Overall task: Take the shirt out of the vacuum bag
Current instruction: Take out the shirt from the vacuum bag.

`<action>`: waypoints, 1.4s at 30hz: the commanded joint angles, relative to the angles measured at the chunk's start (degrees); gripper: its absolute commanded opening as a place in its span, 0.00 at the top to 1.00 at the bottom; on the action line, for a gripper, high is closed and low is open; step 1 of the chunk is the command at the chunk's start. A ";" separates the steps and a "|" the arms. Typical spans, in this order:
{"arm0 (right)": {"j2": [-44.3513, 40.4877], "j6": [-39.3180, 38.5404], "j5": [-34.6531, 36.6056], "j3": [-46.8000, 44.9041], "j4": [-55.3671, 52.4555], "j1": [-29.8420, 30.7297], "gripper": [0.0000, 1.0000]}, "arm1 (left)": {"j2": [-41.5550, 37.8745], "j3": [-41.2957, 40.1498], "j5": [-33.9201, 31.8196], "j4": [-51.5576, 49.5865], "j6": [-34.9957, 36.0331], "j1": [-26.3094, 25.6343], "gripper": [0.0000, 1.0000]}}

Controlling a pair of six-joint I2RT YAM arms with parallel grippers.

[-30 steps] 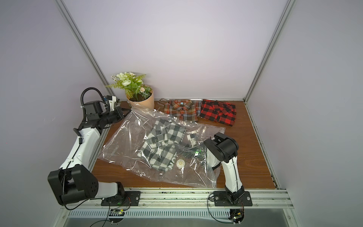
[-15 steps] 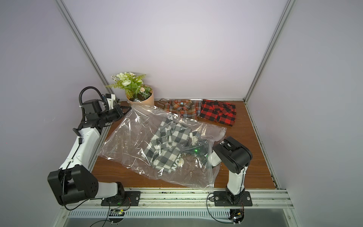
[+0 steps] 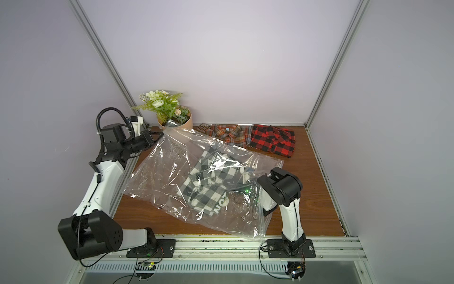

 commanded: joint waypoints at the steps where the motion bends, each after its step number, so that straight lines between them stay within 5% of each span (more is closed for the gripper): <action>1: 3.84 1.09 1.12 -2.81 -4.20 -0.45 0.63 | 0.59 -0.24 -2.09 1.55 2.05 0.17 1.00; 6: 3.46 2.41 0.98 -4.89 -0.72 -1.07 0.87 | 1.74 -0.91 -5.49 0.24 4.30 0.18 1.00; 14: 0.63 5.18 0.52 -10.34 4.27 -3.40 1.00 | 3.31 -4.14 -9.35 1.55 4.68 2.97 1.00; 24: 4.80 10.40 -1.83 -16.10 15.82 -7.15 1.00 | 5.42 -4.93 -15.66 -1.36 8.64 6.06 1.00; 42: -7.05 10.61 -7.09 -26.04 15.60 -20.08 1.00 | 7.11 -4.62 -24.19 -3.47 12.05 6.15 1.00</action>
